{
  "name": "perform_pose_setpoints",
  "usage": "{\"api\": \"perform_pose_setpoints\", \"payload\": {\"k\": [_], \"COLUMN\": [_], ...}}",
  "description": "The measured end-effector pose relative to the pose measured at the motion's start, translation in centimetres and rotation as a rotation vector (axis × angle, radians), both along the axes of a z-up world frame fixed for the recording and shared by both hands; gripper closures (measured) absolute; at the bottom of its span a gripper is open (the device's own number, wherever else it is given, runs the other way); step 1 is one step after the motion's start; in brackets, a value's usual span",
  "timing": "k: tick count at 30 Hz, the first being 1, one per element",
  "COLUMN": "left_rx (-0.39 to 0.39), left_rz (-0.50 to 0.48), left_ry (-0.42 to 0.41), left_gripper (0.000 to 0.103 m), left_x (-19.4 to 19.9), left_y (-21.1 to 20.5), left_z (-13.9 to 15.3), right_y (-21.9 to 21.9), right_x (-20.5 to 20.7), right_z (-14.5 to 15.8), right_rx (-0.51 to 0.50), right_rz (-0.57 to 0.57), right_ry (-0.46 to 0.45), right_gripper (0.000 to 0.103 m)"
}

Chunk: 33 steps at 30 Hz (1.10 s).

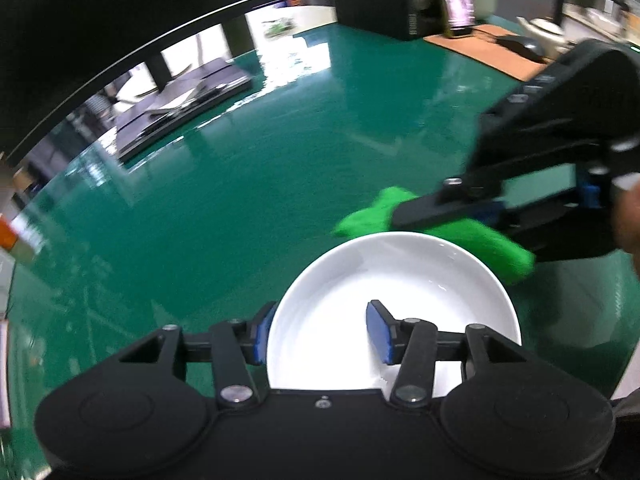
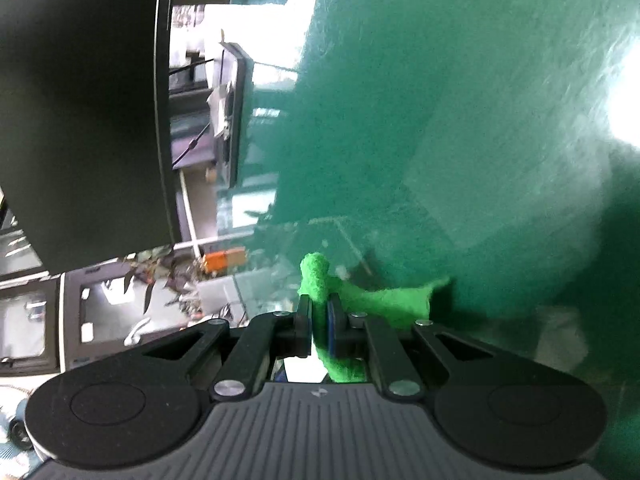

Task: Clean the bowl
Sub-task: 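Wipe the green cloth across the bowl rim toward the left tool with the right tool, then press the cloth onto the bowl rim and rub it with the right tool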

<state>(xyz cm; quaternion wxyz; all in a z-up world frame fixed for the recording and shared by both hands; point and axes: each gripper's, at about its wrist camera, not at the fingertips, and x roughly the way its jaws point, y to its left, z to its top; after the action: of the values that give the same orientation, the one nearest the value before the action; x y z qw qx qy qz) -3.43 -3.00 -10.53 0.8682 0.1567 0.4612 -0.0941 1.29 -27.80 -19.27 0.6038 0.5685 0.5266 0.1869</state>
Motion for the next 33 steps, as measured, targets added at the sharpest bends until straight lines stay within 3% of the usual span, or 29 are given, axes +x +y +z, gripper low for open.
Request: {"api": "perform_pose_setpoints", "payload": {"k": [8,12,15,18,23,27,30,33], "left_rx": [0.045,0.061,0.073,0.092,0.098,0.102,0.109,0.127], "left_rz": [0.132,0.181,0.203,0.210,0.239,0.241,0.240,0.247], "left_ry": [-0.017,-0.028,-0.029,-0.035,-0.049,-0.056,-0.072,-0.088], "left_gripper": [0.054,0.054,0.054,0.053,0.053,0.053,0.053,0.053], "left_x": [-1.1,-1.6,-1.7,-1.8,-2.0,-1.7,-1.4,-0.5], "left_y": [-1.0,-1.4,-1.7,-2.0,-2.4,-2.6,-2.9,-3.4], "left_z": [0.4,0.4,0.5,0.5,0.5,0.4,0.3,0.1], "right_y": [1.5,0.3,0.3,0.3,1.2,2.5,3.4,3.6], "right_x": [2.5,2.2,2.5,2.4,3.8,5.0,6.3,7.8], "right_z": [-1.5,0.0,-0.2,-2.0,-0.7,-1.6,-0.2,0.3], "right_rx": [-0.021,-0.014,0.006,0.011,0.078,0.003,-0.015,0.061], "right_rz": [0.142,0.165,0.172,0.171,0.178,0.245,0.300,0.311], "right_ry": [0.009,-0.022,-0.031,0.052,-0.003,0.049,-0.015,-0.060], "right_gripper": [0.094,0.094,0.094,0.094,0.094,0.094,0.092,0.092]}}
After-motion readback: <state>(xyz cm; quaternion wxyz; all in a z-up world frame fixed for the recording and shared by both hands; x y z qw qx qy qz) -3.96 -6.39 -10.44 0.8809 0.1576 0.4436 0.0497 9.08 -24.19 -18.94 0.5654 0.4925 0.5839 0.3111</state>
